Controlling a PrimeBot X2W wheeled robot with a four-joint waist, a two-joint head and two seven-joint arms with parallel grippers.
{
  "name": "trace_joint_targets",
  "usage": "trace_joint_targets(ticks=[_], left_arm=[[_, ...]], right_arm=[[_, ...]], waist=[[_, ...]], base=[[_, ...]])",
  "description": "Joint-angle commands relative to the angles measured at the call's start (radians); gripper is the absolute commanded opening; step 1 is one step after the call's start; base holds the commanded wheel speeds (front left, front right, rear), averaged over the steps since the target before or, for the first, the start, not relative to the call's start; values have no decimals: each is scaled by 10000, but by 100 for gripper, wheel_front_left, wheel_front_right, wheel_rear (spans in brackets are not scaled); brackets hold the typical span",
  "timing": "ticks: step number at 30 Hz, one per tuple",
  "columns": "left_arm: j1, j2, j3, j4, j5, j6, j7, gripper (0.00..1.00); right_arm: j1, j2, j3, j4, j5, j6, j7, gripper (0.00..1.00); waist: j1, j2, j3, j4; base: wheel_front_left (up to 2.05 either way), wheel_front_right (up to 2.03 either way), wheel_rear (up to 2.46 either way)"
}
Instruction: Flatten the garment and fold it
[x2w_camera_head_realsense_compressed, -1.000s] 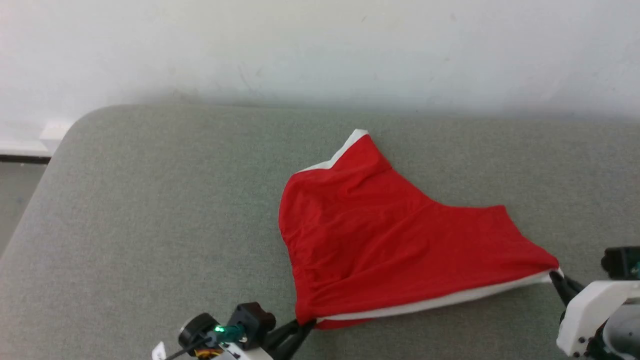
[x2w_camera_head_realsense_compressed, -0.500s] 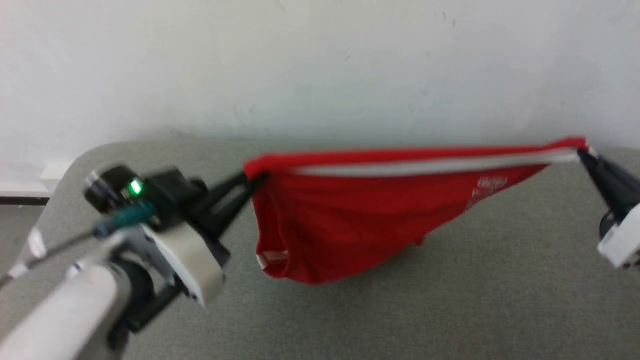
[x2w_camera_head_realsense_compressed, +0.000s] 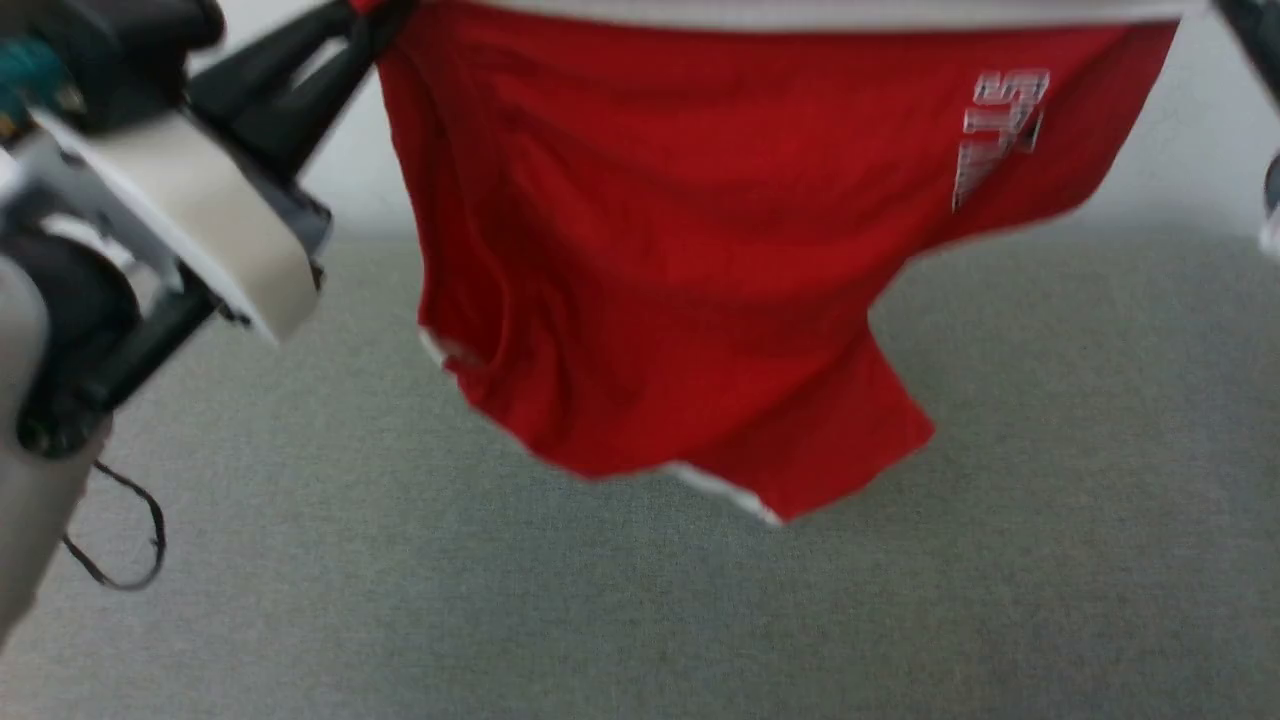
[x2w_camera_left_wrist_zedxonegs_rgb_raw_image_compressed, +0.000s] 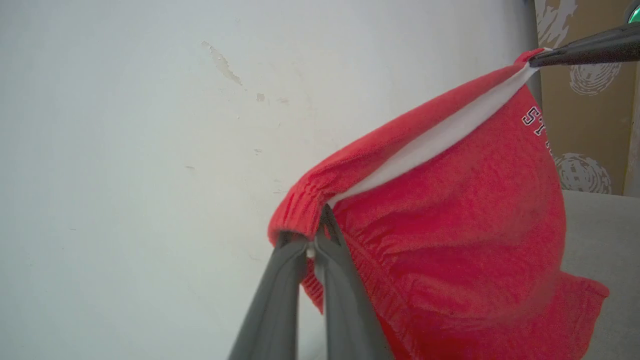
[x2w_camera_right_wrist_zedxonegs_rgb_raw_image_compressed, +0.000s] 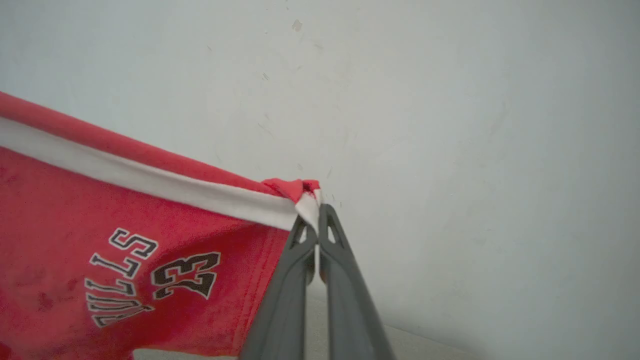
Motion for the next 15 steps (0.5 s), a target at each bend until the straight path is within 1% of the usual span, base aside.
trace_joint_targets(ticks=[1, 5, 8, 12, 15], left_arm=[[-366, 9, 19, 151, -50, -15, 64, 0], [-1644, -159, -161, 956, -92, -57, 126, 0], [-2682, -397, -379, 1762, -53, -75, -26, 0], [-3952, -858, -770, 3066, 21, -85, -559, 0], [-4679, -1228, -949, 4104, 149, -87, -1221, 0]], right_arm=[[-456, -95, 91, 228, -111, -23, -24, 0], [-2226, -294, 617, 1318, -415, -23, -338, 0], [-3557, -285, 1011, 2261, -704, -23, -836, 0], [-5207, 53, 1266, 3622, -1183, -23, -1908, 0], [-6088, 269, 1601, 4574, -1648, -23, -2786, 0]], waist=[[-1, -1, 767, -195], [-1, -1, 1846, -352], [-1, -1, 2655, -451], [-1, -1, 3560, -542], [-1, -1, 4065, -575]], base=[[0, 0, 0], [0, 0, 0], [0, 0, 0], [0, 0, 0], [0, 0, 0]])
